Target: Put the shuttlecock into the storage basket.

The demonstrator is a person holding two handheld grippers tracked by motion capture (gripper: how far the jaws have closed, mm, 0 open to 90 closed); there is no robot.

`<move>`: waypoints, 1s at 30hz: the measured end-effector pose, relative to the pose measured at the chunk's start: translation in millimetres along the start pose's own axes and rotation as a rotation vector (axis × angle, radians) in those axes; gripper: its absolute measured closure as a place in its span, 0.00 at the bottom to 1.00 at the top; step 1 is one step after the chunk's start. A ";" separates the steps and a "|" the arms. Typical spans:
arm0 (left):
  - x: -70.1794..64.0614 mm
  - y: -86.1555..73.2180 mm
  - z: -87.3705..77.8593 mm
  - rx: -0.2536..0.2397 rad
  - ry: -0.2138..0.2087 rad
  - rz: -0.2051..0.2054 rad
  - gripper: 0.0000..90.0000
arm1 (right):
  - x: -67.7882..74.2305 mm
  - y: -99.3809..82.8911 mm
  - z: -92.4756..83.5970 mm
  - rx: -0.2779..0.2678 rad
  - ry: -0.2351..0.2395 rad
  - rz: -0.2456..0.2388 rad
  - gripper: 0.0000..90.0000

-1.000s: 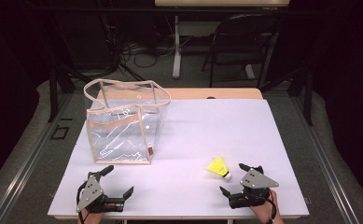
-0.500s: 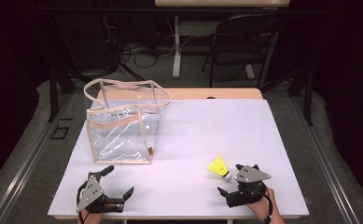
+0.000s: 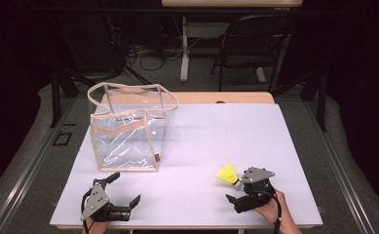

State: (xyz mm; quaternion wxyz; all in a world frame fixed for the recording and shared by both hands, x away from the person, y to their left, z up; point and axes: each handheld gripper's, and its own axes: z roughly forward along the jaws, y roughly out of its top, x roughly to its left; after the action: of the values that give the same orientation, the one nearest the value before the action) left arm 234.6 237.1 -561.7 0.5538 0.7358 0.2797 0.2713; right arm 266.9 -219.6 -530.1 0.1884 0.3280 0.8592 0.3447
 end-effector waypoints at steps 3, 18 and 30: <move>0.0 0.1 0.7 0.003 -0.002 0.002 0.00 | -0.2 2.9 2.3 0.041 0.007 -0.012 0.00; 0.4 0.2 0.4 0.000 0.000 0.001 0.00 | -4.6 20.6 10.9 0.184 -0.019 -0.048 0.20; 0.3 0.4 0.1 -0.004 -0.005 0.003 0.00 | -7.0 31.6 17.8 0.265 -0.051 -0.074 0.46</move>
State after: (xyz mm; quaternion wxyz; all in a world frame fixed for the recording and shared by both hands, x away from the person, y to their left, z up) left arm 235.0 237.2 -561.3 0.5557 0.7357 0.2768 0.2708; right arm 295.4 -198.8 -519.2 0.1778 0.3269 0.9036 0.2124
